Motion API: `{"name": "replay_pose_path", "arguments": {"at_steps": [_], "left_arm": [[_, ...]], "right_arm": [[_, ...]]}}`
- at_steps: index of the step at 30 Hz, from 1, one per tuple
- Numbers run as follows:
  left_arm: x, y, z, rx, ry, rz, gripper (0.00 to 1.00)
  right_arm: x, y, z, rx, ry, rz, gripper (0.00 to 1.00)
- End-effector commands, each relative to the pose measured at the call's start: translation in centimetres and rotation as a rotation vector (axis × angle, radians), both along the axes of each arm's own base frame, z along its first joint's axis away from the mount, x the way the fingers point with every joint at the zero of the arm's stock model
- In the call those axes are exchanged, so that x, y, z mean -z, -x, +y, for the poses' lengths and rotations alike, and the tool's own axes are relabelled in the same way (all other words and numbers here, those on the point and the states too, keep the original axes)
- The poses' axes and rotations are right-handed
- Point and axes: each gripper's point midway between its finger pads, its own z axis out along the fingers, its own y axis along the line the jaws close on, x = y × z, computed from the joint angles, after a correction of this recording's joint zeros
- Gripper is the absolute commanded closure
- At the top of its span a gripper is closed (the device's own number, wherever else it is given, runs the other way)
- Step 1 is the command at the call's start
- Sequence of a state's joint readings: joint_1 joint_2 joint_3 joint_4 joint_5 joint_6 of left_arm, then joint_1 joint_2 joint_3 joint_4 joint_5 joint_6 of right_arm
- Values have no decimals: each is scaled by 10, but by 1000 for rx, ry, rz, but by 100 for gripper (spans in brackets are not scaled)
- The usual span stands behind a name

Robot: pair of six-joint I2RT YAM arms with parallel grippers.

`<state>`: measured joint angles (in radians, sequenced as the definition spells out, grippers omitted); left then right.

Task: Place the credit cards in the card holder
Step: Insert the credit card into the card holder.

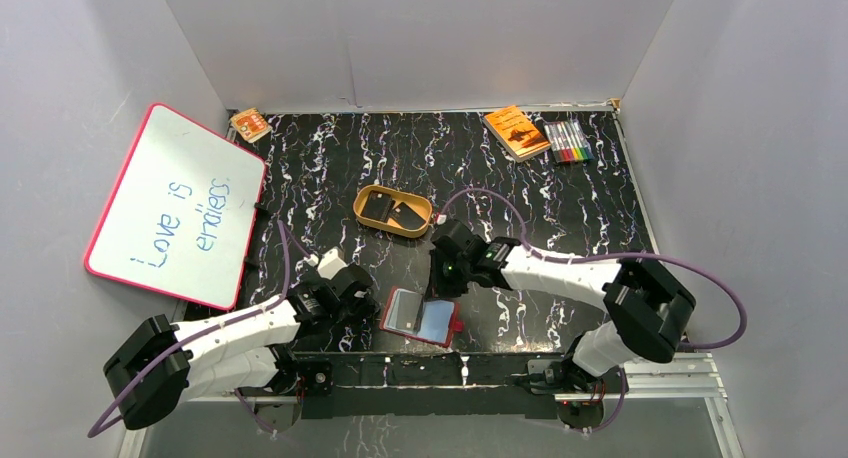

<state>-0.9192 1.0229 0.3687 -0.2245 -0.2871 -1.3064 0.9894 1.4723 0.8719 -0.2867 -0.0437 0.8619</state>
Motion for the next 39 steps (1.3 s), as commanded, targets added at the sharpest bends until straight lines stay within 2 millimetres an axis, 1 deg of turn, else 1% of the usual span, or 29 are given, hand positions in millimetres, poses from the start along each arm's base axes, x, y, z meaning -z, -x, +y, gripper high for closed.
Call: {"name": "replay_pose_path", "arguments": {"at_steps": [1, 4, 6, 10, 17, 19, 22, 26, 33, 39], "left_arm": [[29, 24, 36, -5, -152, 93, 84], [31, 25, 37, 0, -158, 99, 84], [32, 26, 37, 6, -159, 103, 84], [36, 28, 34, 30, -157, 114, 84], [39, 31, 26, 78, -142, 131, 87], [39, 32, 24, 89, -134, 134, 89], [40, 33, 21, 103, -123, 135, 95], [41, 34, 18, 117, -116, 141, 100], [42, 34, 17, 121, -112, 144, 100], [39, 33, 33, 49, -138, 126, 100]], "right_arm": [[17, 39, -4, -105, -2, 127, 100], [23, 49, 2, -137, -12, 156, 100], [26, 51, 6, -146, -17, 171, 100], [31, 52, 12, -152, -23, 183, 100], [40, 48, 16, -139, -4, 187, 100], [40, 47, 17, -139, -8, 184, 100], [38, 45, 21, -141, -19, 177, 100], [33, 42, 29, -147, -42, 169, 100], [31, 37, 42, -154, -70, 165, 100], [27, 27, 40, -154, -42, 109, 100]]}}
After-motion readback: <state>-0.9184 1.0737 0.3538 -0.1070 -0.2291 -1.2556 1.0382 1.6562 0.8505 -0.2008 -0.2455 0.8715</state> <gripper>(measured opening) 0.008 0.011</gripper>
